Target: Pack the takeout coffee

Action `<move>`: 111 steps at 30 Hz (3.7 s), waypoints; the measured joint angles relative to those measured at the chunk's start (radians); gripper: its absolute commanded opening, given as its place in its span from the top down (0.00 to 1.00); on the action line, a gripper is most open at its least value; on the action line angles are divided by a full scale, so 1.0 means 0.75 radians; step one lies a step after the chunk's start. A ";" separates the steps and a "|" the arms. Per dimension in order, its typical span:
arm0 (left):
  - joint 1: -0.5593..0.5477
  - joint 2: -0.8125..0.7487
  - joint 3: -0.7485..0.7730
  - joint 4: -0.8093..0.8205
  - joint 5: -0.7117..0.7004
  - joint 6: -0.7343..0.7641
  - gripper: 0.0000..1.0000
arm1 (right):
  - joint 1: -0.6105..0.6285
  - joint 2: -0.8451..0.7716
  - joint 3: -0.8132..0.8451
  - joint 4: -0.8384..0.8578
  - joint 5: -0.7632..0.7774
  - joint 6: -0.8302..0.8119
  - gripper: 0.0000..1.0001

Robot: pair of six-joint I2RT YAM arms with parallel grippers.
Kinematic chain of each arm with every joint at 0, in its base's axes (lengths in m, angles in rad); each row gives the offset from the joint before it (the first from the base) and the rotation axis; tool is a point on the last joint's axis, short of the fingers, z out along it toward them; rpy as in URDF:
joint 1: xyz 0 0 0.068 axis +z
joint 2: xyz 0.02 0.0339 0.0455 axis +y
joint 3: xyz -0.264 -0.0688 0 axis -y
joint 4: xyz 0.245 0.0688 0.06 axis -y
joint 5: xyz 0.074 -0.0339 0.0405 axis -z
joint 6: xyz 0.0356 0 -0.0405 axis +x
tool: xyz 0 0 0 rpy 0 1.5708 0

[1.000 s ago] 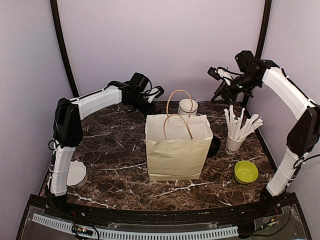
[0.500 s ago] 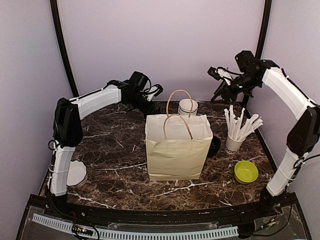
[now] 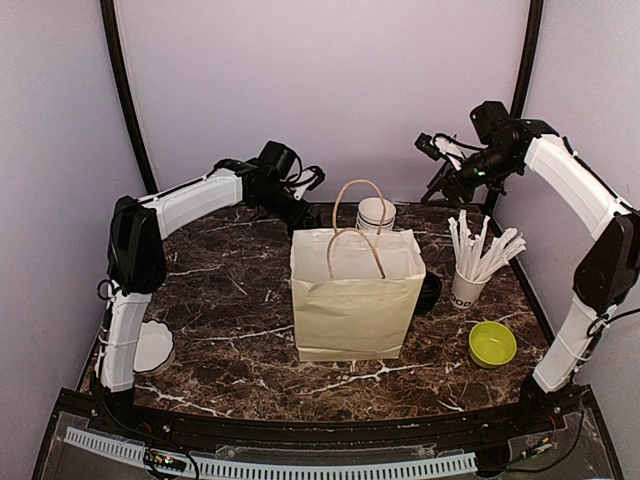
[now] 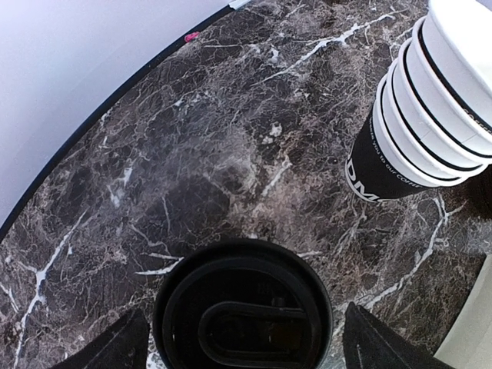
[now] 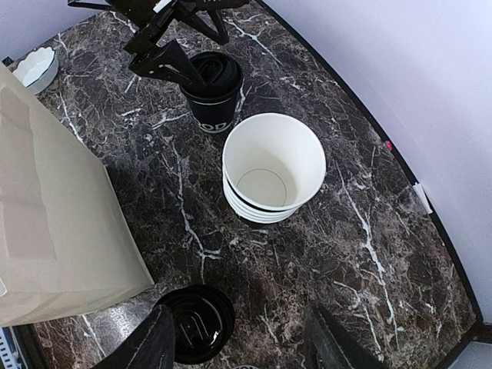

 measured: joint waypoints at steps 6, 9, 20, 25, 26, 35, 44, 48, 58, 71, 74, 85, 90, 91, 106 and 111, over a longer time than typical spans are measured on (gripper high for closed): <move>0.000 0.045 0.002 -0.004 0.014 -0.009 0.15 | 0.000 0.001 0.000 -0.001 -0.003 0.000 0.42; 0.001 0.053 0.012 -0.003 0.017 -0.011 0.20 | 0.000 0.001 0.000 -0.001 -0.003 0.000 0.42; 0.001 0.063 0.132 -0.123 0.008 -0.013 0.32 | 0.000 0.001 0.000 -0.001 -0.004 0.000 0.42; 0.001 0.047 0.137 -0.183 -0.021 -0.012 0.31 | 0.000 0.001 0.000 -0.001 -0.007 0.000 0.42; 0.001 0.037 0.134 -0.198 -0.032 -0.012 0.31 | 0.000 0.001 0.000 -0.002 -0.009 0.000 0.42; 0.001 -0.447 -0.369 -0.214 -0.101 -0.026 0.30 | 0.000 0.002 0.034 -0.003 -0.025 -0.002 0.42; -0.052 -1.095 -1.036 -0.157 -0.010 -0.101 0.30 | 0.000 0.002 0.036 -0.004 -0.061 -0.005 0.42; -0.159 -1.189 -1.221 -0.143 0.013 -0.149 0.30 | 0.000 0.002 0.036 -0.004 -0.079 -0.006 0.42; -0.370 -1.288 -1.558 0.019 0.005 -0.301 0.26 | 0.000 0.002 0.036 -0.004 -0.104 -0.006 0.41; -0.466 -1.304 -1.467 -0.087 -0.030 -0.361 0.01 | 0.000 0.001 0.028 -0.004 -0.130 -0.023 0.41; -0.465 -1.307 -1.330 -0.188 -0.031 -0.361 0.04 | 0.000 -0.001 0.027 -0.004 -0.144 -0.025 0.41; -0.465 -1.159 -1.034 -0.609 -0.003 -0.378 0.16 | 0.000 -0.016 0.009 -0.010 -0.161 -0.035 0.40; -0.465 -1.081 -1.034 -0.704 0.006 -0.375 0.13 | 0.000 -0.026 0.003 -0.013 -0.172 -0.038 0.40; -0.465 -1.072 -1.033 -0.714 0.005 -0.375 0.13 | 0.000 -0.028 -0.002 -0.013 -0.173 -0.040 0.40; -0.465 -0.961 -1.000 -0.726 0.011 -0.363 0.16 | 0.000 -0.041 -0.025 -0.013 -0.179 -0.045 0.40; -0.466 -0.929 -1.000 -0.720 0.010 -0.363 0.16 | 0.000 -0.041 -0.025 -0.013 -0.179 -0.050 0.40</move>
